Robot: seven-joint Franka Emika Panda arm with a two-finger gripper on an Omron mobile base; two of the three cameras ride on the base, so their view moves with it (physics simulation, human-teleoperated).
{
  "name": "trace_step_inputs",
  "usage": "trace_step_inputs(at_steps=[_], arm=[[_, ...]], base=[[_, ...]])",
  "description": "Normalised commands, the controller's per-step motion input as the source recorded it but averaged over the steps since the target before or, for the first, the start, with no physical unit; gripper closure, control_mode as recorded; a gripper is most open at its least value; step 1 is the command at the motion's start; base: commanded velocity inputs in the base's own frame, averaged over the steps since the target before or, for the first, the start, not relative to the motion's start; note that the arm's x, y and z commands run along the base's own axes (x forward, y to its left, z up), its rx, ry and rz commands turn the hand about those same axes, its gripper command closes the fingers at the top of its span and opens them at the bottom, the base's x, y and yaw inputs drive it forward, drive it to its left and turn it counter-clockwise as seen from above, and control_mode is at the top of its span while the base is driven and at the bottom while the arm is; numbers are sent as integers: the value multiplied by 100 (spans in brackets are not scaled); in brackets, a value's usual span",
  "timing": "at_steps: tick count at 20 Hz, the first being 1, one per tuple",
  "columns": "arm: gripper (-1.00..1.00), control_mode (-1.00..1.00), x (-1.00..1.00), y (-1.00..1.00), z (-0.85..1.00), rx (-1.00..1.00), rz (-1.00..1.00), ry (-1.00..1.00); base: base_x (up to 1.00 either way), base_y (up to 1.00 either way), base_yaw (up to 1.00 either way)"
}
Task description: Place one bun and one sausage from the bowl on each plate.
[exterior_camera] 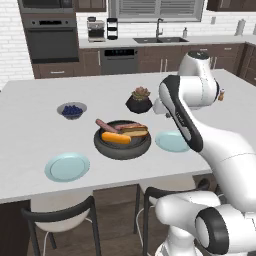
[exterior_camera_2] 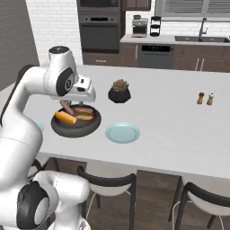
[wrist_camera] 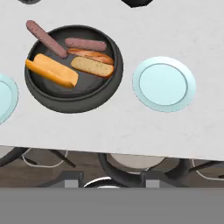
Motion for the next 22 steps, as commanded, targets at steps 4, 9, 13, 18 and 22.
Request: trace_step_inputs(at_steps=[4,9,13,18,22], arm=[[-100,-100,56,45,-7,-10,5,7],[-100,-100,100,92,-45,-8,35,7],[-100,-100,100,85,-99,0,48,0],[-100,-100,100,60,-73,-5,37,11],[-100,-100,80,32,-20,-16,20,15]], base=[[0,0,0],[0,0,0],[0,0,0],[0,0,0],[0,0,0]])
